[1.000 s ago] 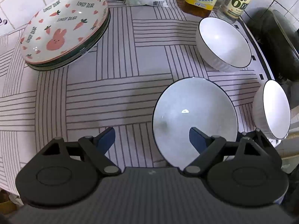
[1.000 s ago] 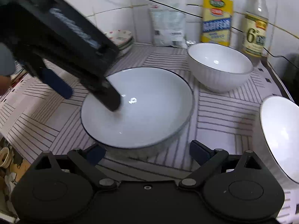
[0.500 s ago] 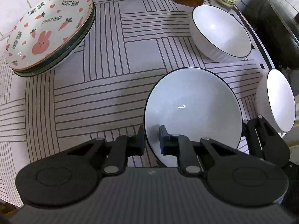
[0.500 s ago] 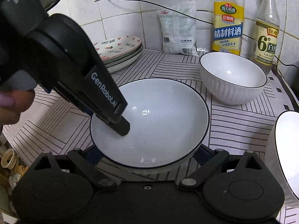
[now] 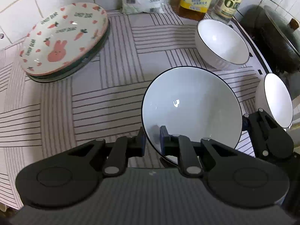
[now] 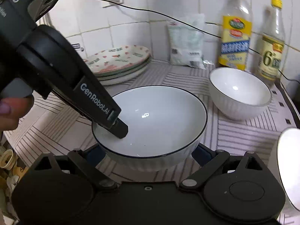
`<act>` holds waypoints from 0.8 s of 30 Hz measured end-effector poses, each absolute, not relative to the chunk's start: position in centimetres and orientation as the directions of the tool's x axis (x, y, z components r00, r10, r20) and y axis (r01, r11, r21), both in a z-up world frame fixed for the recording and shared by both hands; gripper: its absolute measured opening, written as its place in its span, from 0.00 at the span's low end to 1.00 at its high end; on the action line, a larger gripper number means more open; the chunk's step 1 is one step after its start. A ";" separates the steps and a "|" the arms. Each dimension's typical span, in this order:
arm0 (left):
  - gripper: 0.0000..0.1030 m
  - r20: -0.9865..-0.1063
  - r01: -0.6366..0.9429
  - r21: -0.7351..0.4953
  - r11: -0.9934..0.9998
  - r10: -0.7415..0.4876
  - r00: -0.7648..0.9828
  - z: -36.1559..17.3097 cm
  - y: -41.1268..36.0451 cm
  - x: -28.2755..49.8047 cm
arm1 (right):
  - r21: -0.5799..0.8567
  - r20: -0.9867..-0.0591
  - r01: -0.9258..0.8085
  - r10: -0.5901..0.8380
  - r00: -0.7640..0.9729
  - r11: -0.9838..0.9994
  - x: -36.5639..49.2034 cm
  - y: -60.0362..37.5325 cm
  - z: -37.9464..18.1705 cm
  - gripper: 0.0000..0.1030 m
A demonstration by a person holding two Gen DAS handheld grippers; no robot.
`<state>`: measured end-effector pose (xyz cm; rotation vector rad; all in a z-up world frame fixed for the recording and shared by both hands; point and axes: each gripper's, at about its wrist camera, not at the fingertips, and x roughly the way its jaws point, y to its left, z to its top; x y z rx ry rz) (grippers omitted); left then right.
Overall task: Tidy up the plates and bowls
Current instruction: 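Carry the bowl with the left gripper beside the plate stack and release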
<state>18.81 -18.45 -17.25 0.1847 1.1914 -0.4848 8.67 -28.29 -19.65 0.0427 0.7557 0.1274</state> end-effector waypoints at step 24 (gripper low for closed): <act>0.13 -0.922 0.206 -0.057 0.977 -0.131 0.365 -15.3 -3.6 21.3 | 0.067 -0.637 -0.424 0.366 0.678 0.903 14.7 -16.7 -18.3 0.96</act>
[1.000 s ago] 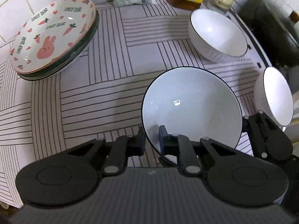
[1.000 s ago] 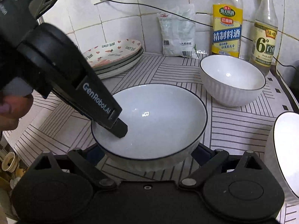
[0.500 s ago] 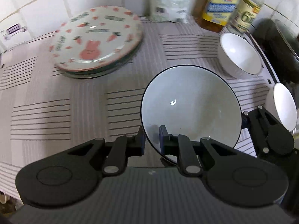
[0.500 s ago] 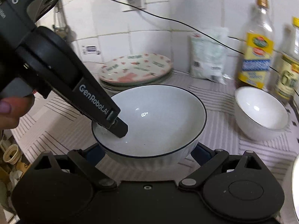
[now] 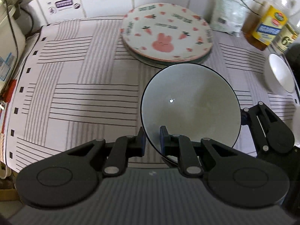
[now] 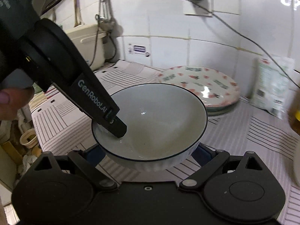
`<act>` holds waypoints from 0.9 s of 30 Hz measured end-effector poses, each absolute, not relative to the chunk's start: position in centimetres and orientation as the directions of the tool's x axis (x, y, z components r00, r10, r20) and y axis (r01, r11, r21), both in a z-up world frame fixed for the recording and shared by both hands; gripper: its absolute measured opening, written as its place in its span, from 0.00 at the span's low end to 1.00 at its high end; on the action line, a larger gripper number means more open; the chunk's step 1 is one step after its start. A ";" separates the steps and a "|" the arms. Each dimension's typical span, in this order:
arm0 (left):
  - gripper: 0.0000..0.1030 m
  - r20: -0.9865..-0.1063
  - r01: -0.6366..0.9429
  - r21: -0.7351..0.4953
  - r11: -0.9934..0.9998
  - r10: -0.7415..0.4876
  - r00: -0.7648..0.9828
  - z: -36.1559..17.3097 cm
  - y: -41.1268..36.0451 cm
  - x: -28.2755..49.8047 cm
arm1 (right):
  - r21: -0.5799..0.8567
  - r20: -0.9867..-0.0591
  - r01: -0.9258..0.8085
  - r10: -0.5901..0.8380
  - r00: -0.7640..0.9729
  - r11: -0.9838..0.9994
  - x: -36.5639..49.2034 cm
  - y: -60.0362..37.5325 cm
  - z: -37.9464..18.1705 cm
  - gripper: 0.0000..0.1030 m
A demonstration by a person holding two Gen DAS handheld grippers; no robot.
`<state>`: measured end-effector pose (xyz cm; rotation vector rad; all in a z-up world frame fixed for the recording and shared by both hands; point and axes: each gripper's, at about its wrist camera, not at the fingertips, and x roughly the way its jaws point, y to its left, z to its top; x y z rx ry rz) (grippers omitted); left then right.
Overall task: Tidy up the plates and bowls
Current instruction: 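Carry the bowl with the left gripper beside the plate stack and release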
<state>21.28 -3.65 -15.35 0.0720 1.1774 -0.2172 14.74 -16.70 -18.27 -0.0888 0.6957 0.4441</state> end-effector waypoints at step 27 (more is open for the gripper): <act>0.21 -0.959 0.146 0.000 0.989 -0.041 0.281 -15.7 -4.1 21.1 | 0.085 -0.756 -0.344 0.285 0.589 0.935 15.0 -16.4 -19.5 0.95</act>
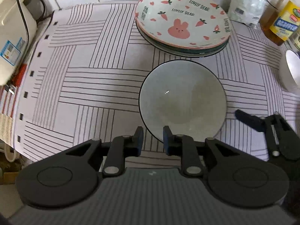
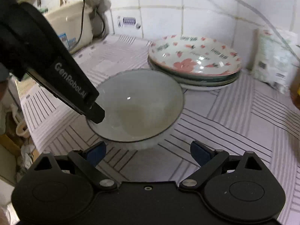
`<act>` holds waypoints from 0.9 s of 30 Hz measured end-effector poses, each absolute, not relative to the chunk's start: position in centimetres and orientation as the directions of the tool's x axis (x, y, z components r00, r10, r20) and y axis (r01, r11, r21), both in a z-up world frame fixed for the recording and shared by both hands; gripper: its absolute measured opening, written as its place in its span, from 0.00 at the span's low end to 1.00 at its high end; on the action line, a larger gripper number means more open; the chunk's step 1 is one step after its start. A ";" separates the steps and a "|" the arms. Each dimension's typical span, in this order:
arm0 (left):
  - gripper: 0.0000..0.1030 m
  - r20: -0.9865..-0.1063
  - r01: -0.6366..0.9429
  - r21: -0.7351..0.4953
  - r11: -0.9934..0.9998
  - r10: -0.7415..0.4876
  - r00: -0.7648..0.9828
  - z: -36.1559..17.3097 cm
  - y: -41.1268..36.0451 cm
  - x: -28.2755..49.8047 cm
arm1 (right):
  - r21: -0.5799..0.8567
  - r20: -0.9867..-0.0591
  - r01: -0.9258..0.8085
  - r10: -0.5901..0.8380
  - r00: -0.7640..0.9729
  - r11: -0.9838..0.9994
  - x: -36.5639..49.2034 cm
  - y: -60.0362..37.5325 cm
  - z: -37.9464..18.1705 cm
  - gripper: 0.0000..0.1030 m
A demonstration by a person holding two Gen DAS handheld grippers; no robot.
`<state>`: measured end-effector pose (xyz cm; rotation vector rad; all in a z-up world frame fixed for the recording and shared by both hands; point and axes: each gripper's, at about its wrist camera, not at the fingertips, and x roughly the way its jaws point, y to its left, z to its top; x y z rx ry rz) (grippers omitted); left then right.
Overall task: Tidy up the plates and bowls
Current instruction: 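Carry the bowl with the left gripper beside the plate stack and release, then move the left gripper to the white bowl beside the stove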
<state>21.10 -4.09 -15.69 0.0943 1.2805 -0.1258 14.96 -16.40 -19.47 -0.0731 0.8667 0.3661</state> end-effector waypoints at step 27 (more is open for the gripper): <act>0.39 -0.950 0.529 0.037 0.848 -0.133 0.281 -7.9 -16.5 15.1 | 0.119 -0.525 0.222 -0.128 0.841 0.968 2.4 -32.0 -9.0 0.95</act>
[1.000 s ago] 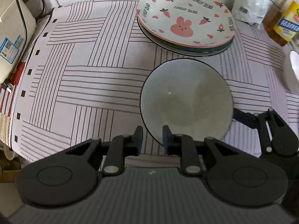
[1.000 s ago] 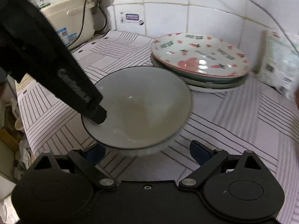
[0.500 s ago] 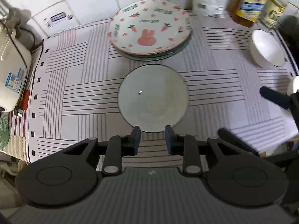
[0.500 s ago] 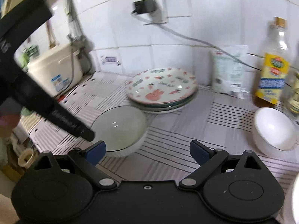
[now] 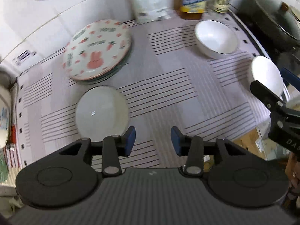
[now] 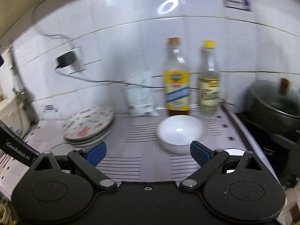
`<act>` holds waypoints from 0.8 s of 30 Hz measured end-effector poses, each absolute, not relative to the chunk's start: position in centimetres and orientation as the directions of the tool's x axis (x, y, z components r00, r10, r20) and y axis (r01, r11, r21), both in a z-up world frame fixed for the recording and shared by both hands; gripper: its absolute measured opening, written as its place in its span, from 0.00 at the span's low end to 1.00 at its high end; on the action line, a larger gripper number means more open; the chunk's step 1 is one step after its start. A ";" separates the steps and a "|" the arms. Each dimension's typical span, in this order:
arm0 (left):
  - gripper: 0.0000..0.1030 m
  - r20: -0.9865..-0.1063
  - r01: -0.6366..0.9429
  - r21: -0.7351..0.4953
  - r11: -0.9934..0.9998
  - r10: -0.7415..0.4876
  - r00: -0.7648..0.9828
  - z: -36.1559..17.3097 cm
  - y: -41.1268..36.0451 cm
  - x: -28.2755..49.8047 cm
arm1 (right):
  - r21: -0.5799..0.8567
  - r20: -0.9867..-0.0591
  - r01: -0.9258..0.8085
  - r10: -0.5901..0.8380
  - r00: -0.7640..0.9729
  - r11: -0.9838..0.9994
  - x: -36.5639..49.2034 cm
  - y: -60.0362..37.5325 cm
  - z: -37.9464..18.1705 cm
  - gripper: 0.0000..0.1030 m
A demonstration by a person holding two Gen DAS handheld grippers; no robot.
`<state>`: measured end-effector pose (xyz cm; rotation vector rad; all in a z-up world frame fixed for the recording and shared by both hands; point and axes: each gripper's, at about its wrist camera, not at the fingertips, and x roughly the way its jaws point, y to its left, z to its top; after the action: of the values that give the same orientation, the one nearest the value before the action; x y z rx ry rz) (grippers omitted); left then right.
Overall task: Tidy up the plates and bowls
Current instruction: 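Move the left gripper to the white bowl beside the stove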
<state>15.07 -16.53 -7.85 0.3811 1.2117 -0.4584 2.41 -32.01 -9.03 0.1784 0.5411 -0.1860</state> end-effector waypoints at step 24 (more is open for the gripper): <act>0.47 -0.943 0.713 -0.020 0.700 -0.251 0.219 -11.1 -30.3 14.5 | 0.159 -0.643 0.641 -0.414 0.644 0.751 -1.3 -41.9 -13.3 0.93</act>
<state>14.51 -30.33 -11.14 0.4715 1.1708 -0.7019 -1.29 -41.92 -13.33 0.3947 0.6215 -0.6186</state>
